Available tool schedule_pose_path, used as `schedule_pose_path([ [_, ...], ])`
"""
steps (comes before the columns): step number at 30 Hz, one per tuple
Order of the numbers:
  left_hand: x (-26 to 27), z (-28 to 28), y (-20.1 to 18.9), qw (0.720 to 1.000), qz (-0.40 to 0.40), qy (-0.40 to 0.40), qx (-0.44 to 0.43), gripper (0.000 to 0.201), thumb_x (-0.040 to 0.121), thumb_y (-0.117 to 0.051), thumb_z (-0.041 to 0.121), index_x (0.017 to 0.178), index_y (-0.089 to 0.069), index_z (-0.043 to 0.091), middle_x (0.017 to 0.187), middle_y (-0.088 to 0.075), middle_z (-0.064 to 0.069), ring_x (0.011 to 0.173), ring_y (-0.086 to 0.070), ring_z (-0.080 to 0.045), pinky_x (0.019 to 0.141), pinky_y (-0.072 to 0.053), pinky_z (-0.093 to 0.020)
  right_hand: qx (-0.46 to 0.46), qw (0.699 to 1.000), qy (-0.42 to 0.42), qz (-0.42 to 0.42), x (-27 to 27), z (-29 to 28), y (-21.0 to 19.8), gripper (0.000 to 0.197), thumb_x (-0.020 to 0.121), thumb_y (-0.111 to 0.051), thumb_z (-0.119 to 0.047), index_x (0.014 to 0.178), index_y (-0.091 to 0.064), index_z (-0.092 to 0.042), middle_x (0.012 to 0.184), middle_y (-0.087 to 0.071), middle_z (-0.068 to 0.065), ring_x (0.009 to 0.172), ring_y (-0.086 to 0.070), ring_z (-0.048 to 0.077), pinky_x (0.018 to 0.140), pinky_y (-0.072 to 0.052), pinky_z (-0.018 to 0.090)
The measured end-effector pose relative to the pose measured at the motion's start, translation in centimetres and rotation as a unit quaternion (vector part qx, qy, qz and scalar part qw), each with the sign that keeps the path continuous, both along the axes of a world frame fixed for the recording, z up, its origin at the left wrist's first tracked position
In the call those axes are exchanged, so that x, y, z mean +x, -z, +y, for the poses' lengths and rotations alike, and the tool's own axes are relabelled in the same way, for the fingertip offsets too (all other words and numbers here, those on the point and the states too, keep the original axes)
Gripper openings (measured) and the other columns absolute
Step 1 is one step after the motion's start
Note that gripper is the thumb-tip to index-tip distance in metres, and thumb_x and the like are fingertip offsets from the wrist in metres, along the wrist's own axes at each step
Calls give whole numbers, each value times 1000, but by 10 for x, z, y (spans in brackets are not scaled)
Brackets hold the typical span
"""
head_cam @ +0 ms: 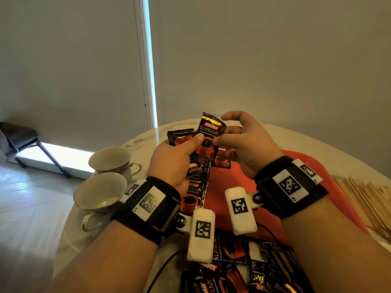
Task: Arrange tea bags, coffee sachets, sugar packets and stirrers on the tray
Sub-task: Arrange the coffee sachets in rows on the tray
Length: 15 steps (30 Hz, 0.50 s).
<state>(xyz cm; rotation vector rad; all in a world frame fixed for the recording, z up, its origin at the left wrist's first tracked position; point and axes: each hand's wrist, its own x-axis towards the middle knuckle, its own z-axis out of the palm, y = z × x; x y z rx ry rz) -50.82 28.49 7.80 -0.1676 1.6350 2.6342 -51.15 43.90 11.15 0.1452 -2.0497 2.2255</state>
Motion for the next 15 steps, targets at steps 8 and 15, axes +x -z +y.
schedule_pose_path([
  [8,1,3,3,999,22,12,-21,28,84,-78,-2,112,-74,0,102,-77,-25,98,-73,-50,90,-57,-67,-63,994,12,-83,-4,4,4,14,88,-69,1,96,-66,-9,81,-75,10,66,-68,21,64,-55,35],
  [15,-1,4,5,1000,13,3,-29,27,84,-78,-2,111,-73,-2,90,-78,-19,70,-73,-27,81,-62,-53,-46,995,63,-69,-4,4,2,9,97,-66,-18,91,-67,-12,83,-70,11,67,-67,23,61,-57,35],
])
